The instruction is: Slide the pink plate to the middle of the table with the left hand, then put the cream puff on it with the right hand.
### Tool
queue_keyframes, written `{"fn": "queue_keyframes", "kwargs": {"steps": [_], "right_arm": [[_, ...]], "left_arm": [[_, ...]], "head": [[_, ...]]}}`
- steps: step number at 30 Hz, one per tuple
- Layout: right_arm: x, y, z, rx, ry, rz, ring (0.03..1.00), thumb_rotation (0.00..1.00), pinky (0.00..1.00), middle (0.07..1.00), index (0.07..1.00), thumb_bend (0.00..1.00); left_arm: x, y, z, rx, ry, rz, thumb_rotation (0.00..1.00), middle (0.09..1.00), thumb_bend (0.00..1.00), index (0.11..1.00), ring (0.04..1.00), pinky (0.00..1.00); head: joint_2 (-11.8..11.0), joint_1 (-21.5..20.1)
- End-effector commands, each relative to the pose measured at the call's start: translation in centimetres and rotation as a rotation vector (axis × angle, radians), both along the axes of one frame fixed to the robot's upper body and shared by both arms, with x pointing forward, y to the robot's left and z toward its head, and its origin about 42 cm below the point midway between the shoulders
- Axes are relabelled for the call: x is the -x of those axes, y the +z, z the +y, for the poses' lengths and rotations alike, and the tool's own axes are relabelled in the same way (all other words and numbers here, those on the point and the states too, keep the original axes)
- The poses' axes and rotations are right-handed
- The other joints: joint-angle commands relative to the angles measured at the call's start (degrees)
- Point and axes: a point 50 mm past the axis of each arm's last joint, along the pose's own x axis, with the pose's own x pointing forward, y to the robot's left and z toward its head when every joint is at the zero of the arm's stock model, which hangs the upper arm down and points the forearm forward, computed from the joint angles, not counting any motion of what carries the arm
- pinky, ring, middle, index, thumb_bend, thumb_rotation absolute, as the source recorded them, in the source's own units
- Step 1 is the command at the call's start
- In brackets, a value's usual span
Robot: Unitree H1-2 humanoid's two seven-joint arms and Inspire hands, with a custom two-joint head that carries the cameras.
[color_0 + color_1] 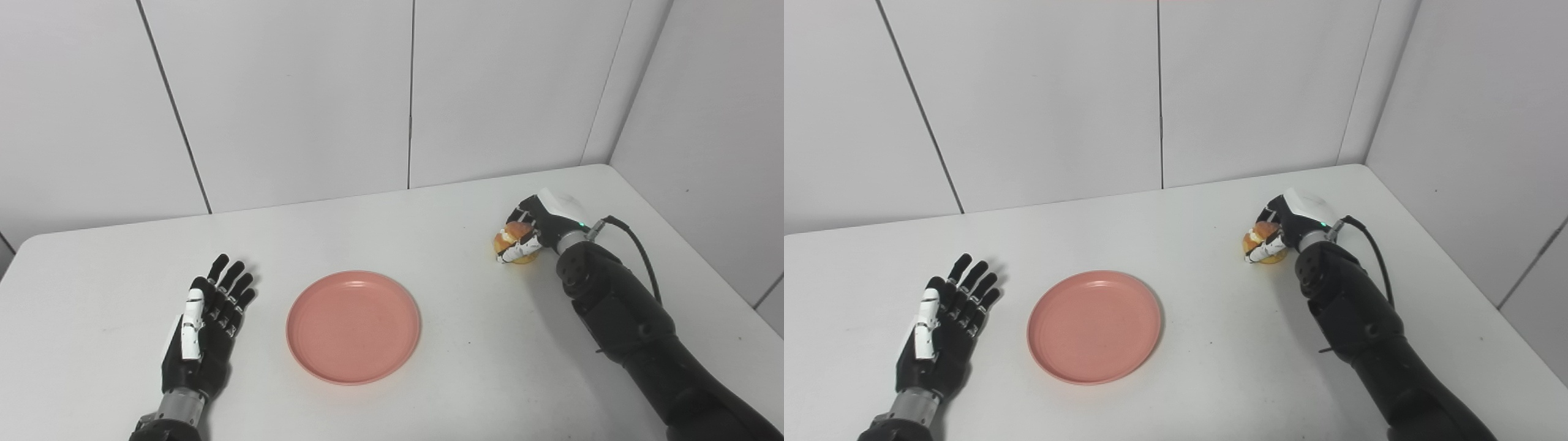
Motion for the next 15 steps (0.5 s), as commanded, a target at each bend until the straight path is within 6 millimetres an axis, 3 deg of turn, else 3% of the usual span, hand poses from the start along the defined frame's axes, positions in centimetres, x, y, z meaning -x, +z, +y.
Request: {"fn": "queue_keyframes", "kwargs": {"steps": [1, 15], "right_arm": [[-0.6, 2.8, -0.8, 0.013, -0.03, -0.064, 0.459, 0.0, 0.37, 0.461, 0.521, 0.52], [0.5, 5.9, -0.1, 0.001, -0.006, -0.152, 0.429, 0.0, 0.34, 0.446, 0.536, 0.51]], "left_arm": [[2.6, -4.4, 1.7, -0.014, 0.028, 0.178, 1.0, 0.91, 0.37, 0.902, 0.901, 0.92], [2.6, -4.3, 1.1, -0.015, 0.017, 0.166, 1.0, 0.917, 0.37, 0.91, 0.908, 0.93]], "head": [[0.1, 0.18], [0.24, 1.1]]}}
